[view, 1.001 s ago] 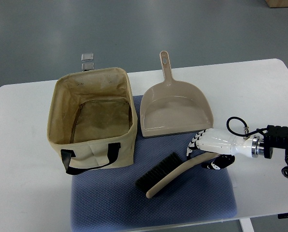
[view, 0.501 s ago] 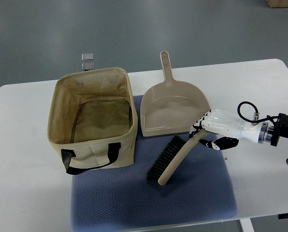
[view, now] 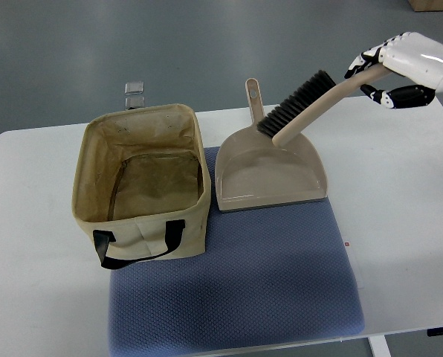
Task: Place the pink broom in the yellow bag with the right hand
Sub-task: 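Lift the brush with the right hand and carry it over the bag, then lower the brush into the canvas bag and open the right hand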
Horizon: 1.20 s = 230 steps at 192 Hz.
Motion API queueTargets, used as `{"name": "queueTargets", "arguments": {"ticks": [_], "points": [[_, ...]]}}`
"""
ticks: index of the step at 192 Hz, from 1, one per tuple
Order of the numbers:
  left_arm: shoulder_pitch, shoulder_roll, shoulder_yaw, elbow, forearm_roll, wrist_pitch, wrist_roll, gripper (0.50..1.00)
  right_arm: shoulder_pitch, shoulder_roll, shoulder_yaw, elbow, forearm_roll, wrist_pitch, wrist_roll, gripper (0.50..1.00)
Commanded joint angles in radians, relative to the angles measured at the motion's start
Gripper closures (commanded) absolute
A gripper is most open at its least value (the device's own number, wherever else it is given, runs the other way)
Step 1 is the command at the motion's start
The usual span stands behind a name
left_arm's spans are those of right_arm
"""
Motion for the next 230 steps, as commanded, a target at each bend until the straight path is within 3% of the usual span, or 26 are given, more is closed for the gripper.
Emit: {"name": "queueTargets", "arguments": {"ticks": [1, 22, 55, 88, 109, 122, 124, 127, 135, 186, 230], "points": [[0.000, 0.000, 0.000, 0.000, 0.000, 0.000, 0.000, 0.500, 0.096, 0.014, -0.005, -0.016, 0.006, 0.031, -0.006, 1.000], [0.000, 0.000, 0.000, 0.000, 0.000, 0.000, 0.000, 0.500, 0.198, 0.126, -0.007, -0.024, -0.014, 0.112, -0.007, 1.000], [0.000, 0.000, 0.000, 0.000, 0.000, 0.000, 0.000, 0.500, 0.282, 0.301, -0.043, -0.053, -0.015, 0.159, -0.027, 1.000], [0.000, 0.000, 0.000, 0.000, 0.000, 0.000, 0.000, 0.500, 0.300, 0.436, -0.086, -0.085, -0.034, 0.166, -0.029, 1.000], [0.000, 0.000, 0.000, 0.000, 0.000, 0.000, 0.000, 0.500, 0.293, 0.462, -0.083, -0.102, -0.035, 0.156, -0.029, 1.000], [0.000, 0.000, 0.000, 0.000, 0.000, 0.000, 0.000, 0.500, 0.285, 0.470, -0.077, -0.100, -0.018, 0.150, -0.027, 0.740], [0.000, 0.000, 0.000, 0.000, 0.000, 0.000, 0.000, 0.500, 0.285, 0.470, -0.077, -0.100, -0.018, 0.150, -0.027, 0.740], [0.000, 0.000, 0.000, 0.000, 0.000, 0.000, 0.000, 0.500, 0.285, 0.474, -0.076, -0.100, -0.017, 0.149, -0.026, 0.673], [0.000, 0.000, 0.000, 0.000, 0.000, 0.000, 0.000, 0.500, 0.282, 0.484, -0.074, -0.100, -0.015, 0.141, -0.024, 0.579], [0.000, 0.000, 0.000, 0.000, 0.000, 0.000, 0.000, 0.500, 0.271, 0.462, -0.063, -0.100, 0.008, 0.126, -0.026, 0.576], [0.000, 0.000, 0.000, 0.000, 0.000, 0.000, 0.000, 0.500, 0.231, 0.358, -0.027, -0.099, 0.333, 0.129, -0.029, 0.576]]}}
